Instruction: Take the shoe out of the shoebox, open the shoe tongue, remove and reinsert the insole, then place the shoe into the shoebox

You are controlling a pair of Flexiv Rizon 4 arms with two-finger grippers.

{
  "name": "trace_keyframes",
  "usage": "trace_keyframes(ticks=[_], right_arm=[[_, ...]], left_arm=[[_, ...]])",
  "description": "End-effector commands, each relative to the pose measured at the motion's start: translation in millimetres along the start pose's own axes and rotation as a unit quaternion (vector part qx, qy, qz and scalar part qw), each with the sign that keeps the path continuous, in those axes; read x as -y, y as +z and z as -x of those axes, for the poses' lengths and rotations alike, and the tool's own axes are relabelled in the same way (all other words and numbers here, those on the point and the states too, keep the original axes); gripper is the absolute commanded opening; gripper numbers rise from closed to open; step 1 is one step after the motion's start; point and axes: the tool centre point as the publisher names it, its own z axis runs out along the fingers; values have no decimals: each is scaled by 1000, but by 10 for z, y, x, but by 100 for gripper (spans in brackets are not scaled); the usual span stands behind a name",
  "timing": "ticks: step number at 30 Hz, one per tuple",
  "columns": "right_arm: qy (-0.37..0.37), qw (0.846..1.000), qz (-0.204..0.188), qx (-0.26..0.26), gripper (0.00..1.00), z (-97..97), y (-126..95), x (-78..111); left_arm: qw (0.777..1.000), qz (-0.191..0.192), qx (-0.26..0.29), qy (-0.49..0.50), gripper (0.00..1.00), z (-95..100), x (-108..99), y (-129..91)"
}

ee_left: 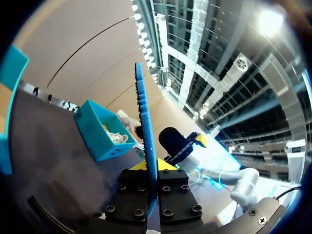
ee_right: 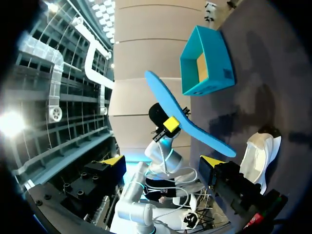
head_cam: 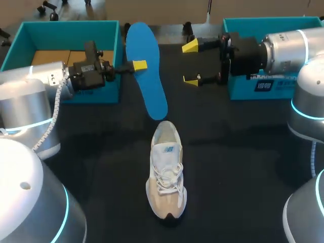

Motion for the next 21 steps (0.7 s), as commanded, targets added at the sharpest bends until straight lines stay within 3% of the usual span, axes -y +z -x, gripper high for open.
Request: trace_keyframes(ticks=[1, 8, 21], right_arm=[[1, 1000, 0, 1, 100, -4, 20, -5], [1, 1000, 0, 1, 100, -4, 20, -5], [1, 1000, 0, 1, 100, -4, 20, -5]], left_arm=[[977, -9, -21, 211, 0, -39, -43, -37], [937, -15, -6, 350, 0, -130, 88, -56], [937, -15, -6, 350, 0, -130, 88, -56]])
